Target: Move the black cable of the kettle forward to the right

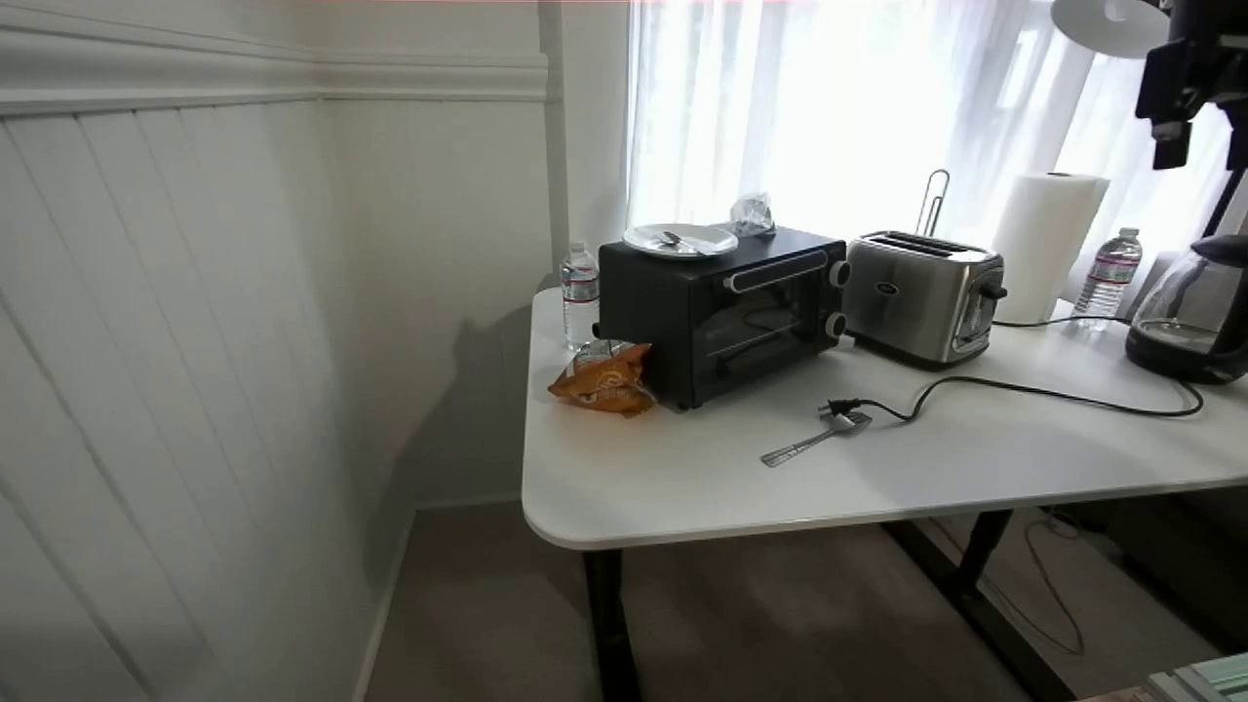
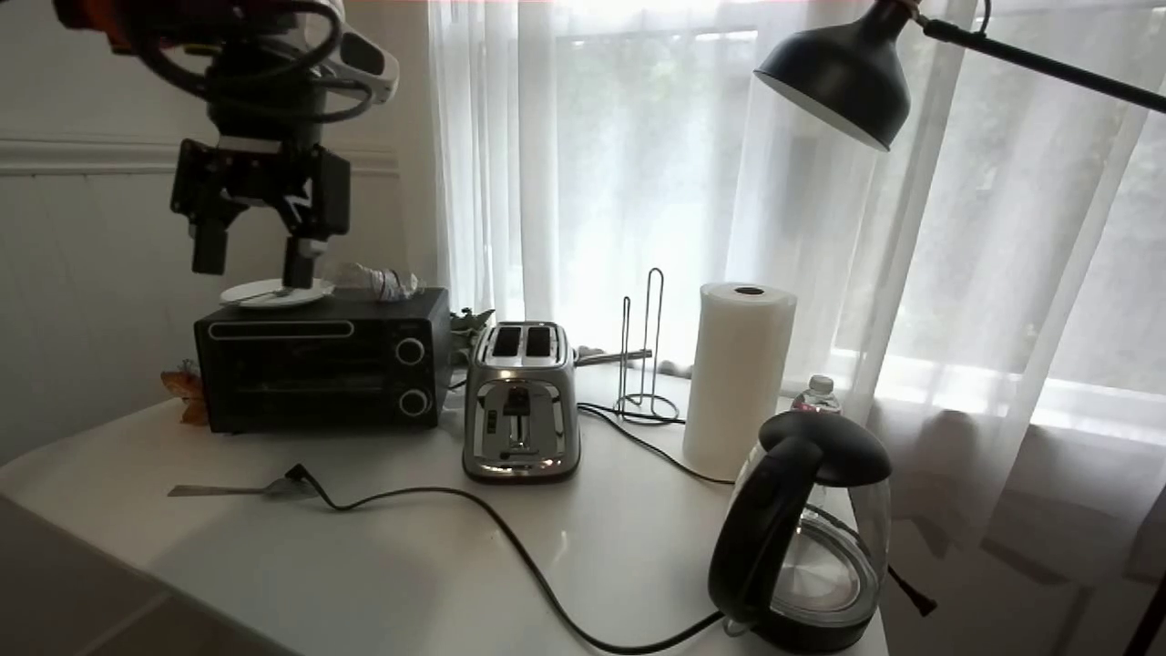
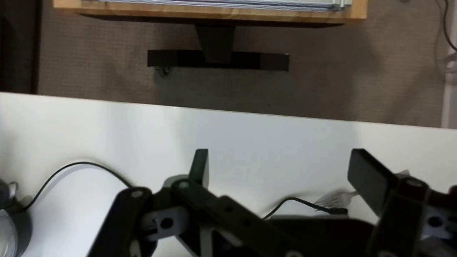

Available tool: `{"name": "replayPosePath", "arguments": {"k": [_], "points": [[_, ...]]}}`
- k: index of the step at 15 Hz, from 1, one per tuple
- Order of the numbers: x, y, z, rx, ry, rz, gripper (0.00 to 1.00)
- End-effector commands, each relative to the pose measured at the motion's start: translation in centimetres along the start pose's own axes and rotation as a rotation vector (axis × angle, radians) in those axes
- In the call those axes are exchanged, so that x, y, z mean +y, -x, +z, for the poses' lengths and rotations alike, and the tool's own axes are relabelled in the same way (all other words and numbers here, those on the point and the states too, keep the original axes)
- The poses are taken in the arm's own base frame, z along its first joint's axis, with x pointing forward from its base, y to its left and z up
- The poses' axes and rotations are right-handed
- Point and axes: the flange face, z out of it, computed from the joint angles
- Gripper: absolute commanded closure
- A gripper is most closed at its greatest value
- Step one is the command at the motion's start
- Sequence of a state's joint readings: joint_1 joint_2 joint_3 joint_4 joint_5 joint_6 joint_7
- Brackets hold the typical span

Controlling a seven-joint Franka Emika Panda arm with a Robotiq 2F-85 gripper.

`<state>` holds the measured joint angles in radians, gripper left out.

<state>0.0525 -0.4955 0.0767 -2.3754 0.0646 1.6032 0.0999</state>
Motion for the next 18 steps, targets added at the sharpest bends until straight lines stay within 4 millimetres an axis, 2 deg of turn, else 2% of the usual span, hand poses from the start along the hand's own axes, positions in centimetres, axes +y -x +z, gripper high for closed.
{"name": "replayPosePath", "arguments": {"k": [1,6,11,13,15,17,18], "points": [[-1.9,-0.7,1.3,0.029,-0.089,0.177,0.00],[-4.5,-3.2,4.6,0.092,-0.143,0.430,0.00],[-10.1,-5.5,7.1,0.210,-0.157,0.665,0.00],[-11.7,-6.1,7.7,0.237,-0.172,0.767,0.00],[-12.8,-6.0,9.8,0.243,-0.105,0.861,0.00],[-13.6,-5.8,11.0,0.243,0.001,0.874,0.00],[-13.1,-5.8,10.1,0.229,-0.065,0.834,0.00]]}}
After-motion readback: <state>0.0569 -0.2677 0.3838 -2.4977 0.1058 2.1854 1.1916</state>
